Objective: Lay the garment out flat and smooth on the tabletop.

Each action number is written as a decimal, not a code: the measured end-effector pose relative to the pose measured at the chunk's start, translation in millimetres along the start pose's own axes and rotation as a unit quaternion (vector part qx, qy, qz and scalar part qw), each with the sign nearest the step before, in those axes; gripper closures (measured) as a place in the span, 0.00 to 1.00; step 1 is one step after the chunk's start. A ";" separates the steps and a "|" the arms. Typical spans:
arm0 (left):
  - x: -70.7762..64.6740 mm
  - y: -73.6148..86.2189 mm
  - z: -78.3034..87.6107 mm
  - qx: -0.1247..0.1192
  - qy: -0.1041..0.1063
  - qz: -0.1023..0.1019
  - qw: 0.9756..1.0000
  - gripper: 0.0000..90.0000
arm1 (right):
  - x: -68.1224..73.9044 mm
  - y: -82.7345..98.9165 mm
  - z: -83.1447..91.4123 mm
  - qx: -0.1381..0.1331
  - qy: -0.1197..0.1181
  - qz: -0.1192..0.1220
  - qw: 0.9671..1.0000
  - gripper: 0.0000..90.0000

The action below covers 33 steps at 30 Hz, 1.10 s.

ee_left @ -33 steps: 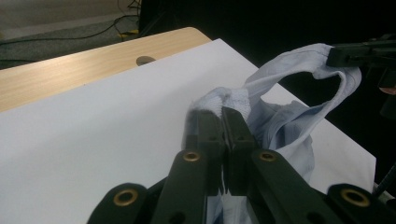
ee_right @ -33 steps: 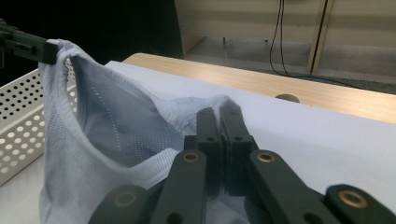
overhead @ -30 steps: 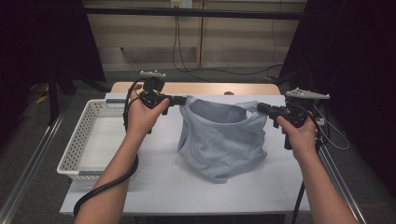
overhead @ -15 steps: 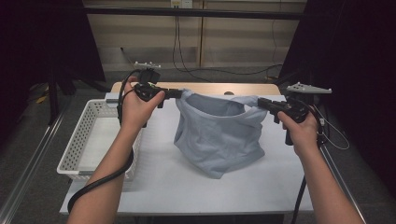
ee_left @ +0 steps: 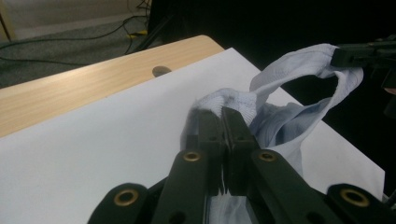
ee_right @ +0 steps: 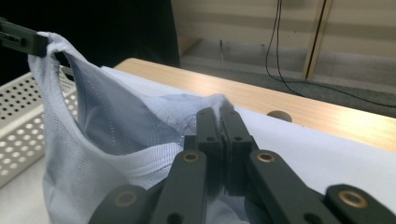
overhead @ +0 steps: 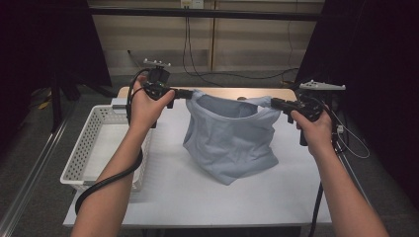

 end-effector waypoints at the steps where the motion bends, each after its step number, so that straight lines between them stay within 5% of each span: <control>1: 3.4 -1.3 -3.0 -0.002 -0.003 0.003 1.000 0.98 | -2.2 -1.4 -4.1 -0.002 0.003 -0.002 1.000 0.99; 4: 14.0 -11.8 -13.8 -0.009 -0.012 0.006 1.000 0.98 | -10.2 -18.4 -19.3 -0.018 0.045 0.015 0.999 0.99; 6: 18.7 -17.1 -25.3 -0.019 -0.023 0.022 0.999 0.95 | -16.2 -33.4 -31.7 -0.043 0.052 0.002 0.998 0.97; 8: 20.2 -15.3 -37.6 -0.021 -0.024 0.034 0.999 0.68 | -17.3 -37.1 -43.1 -0.057 0.060 -0.018 0.996 0.63; 9: 19.1 -11.4 -43.0 -0.015 -0.028 0.032 0.999 0.62 | -15.9 -35.8 -46.0 -0.051 0.068 -0.025 0.996 0.55; 13: 13.6 11.5 -56.4 0.004 -0.019 0.024 1.000 0.43 | -7.0 -16.2 -42.3 -0.032 0.052 0.002 0.998 0.50; 20: -2.9 46.1 -60.7 0.023 -0.022 0.008 0.999 0.32 | -0.2 26.4 -23.8 -0.005 0.032 0.010 0.999 0.40; 33: -27.0 84.6 -62.8 0.041 -0.013 -0.004 0.999 0.22 | 13.9 90.4 -3.4 0.020 0.010 0.009 1.000 0.29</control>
Point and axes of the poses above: each handheld gripper's, and its own axes: z roughly backward along the jaws, y roughly out of its underside, x roughly to its left, the point moved 1 cm from there along -z, roughly forward along the jaws, and after that the axes turned 2 degrees about -x, right-handed, at the moved point
